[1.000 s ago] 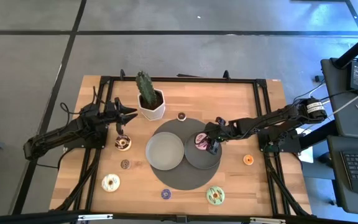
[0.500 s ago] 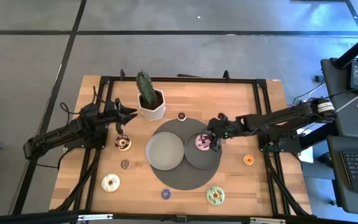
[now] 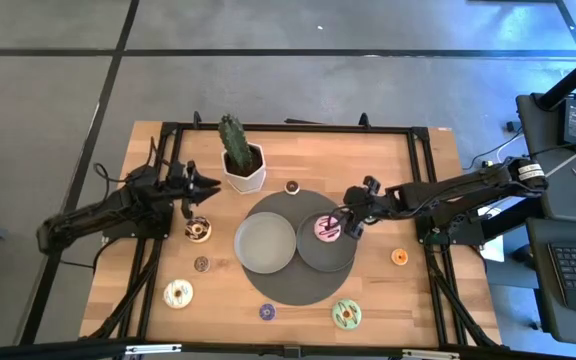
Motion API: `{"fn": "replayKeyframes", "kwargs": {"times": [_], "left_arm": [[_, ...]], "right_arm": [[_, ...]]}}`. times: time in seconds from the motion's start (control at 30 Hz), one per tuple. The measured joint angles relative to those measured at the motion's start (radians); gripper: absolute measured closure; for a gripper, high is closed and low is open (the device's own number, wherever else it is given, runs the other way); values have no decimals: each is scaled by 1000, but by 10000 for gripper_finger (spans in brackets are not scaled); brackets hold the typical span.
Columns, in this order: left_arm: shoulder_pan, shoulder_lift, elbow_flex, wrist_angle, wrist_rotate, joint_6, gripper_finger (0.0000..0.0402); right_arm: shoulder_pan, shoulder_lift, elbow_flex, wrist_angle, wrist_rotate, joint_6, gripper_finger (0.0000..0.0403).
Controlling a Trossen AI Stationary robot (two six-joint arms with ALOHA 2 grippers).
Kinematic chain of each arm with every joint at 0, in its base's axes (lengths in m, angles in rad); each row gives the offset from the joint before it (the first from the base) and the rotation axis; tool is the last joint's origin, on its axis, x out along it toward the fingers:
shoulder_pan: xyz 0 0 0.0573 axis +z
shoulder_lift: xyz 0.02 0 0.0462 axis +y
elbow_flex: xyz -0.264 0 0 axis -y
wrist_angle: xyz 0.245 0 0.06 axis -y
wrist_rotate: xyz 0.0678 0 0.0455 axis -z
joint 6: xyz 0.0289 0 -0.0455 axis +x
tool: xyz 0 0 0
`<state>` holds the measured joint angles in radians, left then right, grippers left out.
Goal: Pick & Place donuts
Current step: Put the large black donut on the dark gray plate
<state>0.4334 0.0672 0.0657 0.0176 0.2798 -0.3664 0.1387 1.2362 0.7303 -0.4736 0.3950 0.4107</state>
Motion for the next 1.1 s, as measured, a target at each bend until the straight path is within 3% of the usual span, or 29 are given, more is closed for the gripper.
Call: {"fn": "replayKeyframes", "kwargs": {"times": [0.23, 0.37, 0.6, 0.87, 1.1], "left_arm": [[-81, 151, 133, -103, -94, 64, 286], [-122, 309, 283, -320, -193, 91, 286], [-221, 609, 515, -657, -204, 51, 286], [-358, 896, 567, -901, -210, -62, 286], [-423, 958, 567, -1071, -227, -274, 293]], "right_arm": [[0, 0, 0, 28, 32, 0, 209], [-1, 0, 0, 69, 33, -1, 209], [0, 0, 0, 76, 33, 4, 209], [0, 0, -1, 76, 32, 3, 209], [0, 0, -1, 74, 31, -16, 209]]}}
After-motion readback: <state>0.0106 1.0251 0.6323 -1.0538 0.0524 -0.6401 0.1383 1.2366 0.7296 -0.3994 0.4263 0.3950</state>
